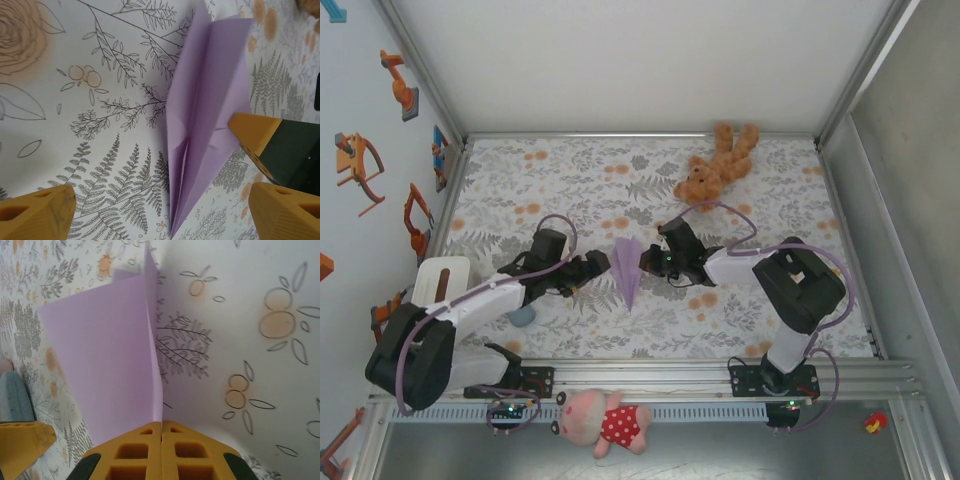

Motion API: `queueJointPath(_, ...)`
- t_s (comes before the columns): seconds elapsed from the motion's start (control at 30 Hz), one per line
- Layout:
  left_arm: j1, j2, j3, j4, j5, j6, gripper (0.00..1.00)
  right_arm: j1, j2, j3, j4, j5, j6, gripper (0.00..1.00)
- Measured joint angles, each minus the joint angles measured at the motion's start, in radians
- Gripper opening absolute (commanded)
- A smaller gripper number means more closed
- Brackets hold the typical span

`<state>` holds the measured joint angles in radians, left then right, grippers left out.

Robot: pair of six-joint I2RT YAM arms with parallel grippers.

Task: Fold a paper plane with a square sheet of paper (pick it up from the middle)
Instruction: Turn over the paper plane at the center of the table, then move the paper plane to the top-center of the table.

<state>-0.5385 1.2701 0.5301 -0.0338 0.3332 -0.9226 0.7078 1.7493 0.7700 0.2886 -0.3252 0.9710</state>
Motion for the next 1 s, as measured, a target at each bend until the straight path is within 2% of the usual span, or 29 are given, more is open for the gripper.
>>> queueJointPath(0.17, -0.019, 0.087, 0.042, 0.029, 0.008, -0.008, 0.67, -0.012, 0.000, -0.035, 0.066, -0.024, 0.025, 0.00)
queueJointPath(0.4, -0.045, 0.188, 0.129, 0.047, 0.035, 0.003, 0.65, -0.014, 0.000, -0.037, 0.099, -0.038, 0.029, 0.00)
queueJointPath(0.57, -0.050, 0.198, 0.148, 0.045, 0.034, 0.020, 0.45, -0.015, 0.000, -0.037, 0.098, -0.042, 0.029, 0.00)
queueJointPath(0.8, -0.050, 0.265, 0.185, 0.027, 0.035, 0.046, 0.32, -0.017, 0.000, -0.037, 0.098, -0.046, 0.029, 0.00)
queueJointPath(0.93, -0.050, 0.315, 0.229, 0.014, 0.034, 0.063, 0.15, -0.017, 0.000, -0.037, 0.098, -0.049, 0.029, 0.00)
queueJointPath(1.0, -0.050, 0.332, 0.246, 0.011, 0.032, 0.071, 0.10, -0.018, 0.000, -0.037, 0.098, -0.048, 0.029, 0.00)
